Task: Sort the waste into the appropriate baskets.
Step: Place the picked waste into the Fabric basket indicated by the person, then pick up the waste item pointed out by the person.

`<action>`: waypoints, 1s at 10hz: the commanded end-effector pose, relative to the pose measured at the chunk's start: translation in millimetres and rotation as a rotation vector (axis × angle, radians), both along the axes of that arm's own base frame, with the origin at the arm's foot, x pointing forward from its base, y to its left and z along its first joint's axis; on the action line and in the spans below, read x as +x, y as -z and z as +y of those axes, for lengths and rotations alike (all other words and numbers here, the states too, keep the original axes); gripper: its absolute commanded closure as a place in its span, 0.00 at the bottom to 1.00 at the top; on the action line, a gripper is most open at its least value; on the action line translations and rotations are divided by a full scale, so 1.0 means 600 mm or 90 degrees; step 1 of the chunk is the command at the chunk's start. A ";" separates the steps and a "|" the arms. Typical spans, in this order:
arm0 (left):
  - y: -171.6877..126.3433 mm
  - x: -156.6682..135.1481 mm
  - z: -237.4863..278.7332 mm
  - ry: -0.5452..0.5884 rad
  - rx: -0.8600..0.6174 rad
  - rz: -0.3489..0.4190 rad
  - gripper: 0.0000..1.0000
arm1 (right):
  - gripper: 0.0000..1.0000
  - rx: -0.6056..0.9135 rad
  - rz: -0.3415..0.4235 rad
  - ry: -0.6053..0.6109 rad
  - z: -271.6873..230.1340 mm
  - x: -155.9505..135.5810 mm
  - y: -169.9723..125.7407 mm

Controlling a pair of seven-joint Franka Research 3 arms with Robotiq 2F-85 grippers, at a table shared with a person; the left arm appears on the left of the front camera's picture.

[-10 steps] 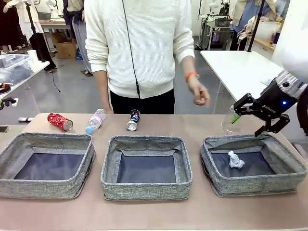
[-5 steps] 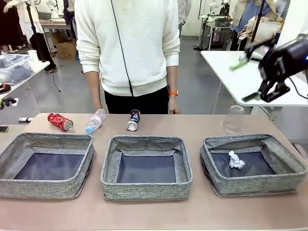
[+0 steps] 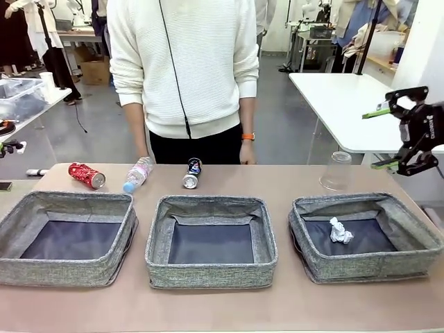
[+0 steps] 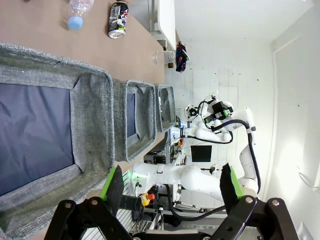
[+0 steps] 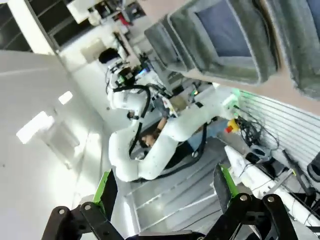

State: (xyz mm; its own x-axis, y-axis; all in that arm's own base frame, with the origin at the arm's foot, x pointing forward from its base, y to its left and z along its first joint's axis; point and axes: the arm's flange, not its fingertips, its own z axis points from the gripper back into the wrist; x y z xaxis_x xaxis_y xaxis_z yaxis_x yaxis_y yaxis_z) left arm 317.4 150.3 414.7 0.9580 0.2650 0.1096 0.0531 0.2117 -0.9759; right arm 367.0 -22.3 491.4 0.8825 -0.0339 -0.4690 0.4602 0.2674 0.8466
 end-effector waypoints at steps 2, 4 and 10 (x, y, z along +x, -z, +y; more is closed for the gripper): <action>-0.001 -0.002 -0.001 0.005 -0.004 -0.013 0.00 | 0.00 0.043 -0.016 -0.025 0.017 0.001 -0.051; -0.001 -0.002 -0.001 0.005 -0.004 -0.013 0.00 | 0.00 0.043 -0.016 -0.025 0.017 0.001 -0.051; -0.001 -0.002 -0.001 0.005 -0.004 -0.013 0.00 | 0.00 0.043 -0.016 -0.025 0.017 0.001 -0.051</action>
